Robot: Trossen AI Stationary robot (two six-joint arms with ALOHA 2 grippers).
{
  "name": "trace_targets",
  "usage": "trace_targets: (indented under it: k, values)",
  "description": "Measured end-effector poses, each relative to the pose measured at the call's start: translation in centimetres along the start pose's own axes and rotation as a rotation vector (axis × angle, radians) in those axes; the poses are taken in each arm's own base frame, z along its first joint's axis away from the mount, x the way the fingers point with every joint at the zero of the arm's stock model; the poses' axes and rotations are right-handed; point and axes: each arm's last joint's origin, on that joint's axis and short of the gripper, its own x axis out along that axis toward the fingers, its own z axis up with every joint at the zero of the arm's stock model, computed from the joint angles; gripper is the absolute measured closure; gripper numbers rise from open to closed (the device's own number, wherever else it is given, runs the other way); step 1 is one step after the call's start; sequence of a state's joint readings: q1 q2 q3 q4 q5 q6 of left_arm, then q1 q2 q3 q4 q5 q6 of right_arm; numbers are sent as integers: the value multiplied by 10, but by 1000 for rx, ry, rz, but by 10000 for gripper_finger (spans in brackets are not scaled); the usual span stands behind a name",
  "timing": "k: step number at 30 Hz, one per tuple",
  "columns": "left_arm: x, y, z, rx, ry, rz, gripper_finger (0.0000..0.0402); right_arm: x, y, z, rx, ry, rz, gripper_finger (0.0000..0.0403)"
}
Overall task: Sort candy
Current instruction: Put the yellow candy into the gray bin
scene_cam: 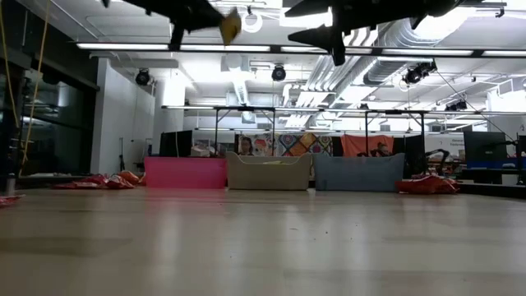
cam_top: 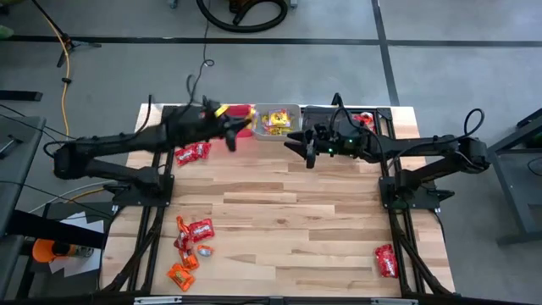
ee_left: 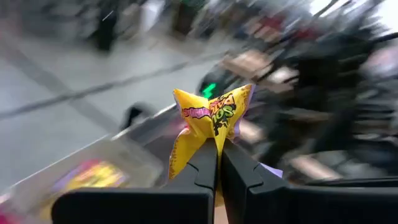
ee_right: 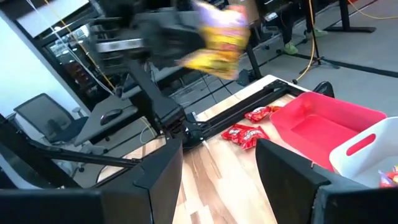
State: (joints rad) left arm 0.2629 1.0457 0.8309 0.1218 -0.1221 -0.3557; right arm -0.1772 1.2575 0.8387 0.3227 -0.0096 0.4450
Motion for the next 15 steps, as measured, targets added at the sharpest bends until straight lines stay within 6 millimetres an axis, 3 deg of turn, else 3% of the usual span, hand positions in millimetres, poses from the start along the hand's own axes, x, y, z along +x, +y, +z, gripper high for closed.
trace_targets:
  k: [6, 10, 15]
  values:
    - [-26, -6, -37, -19, -132, -225, 401, 0, 2, 2, -52, -14, 34, 203]
    - [-29, 0, -57, 0, -108, -265, 401, 0, 4, 5, -120, -40, 75, 203]
    - [-27, 1, -66, 137, -77, -305, 401, 0, 5, 5, -227, -39, 105, 203]
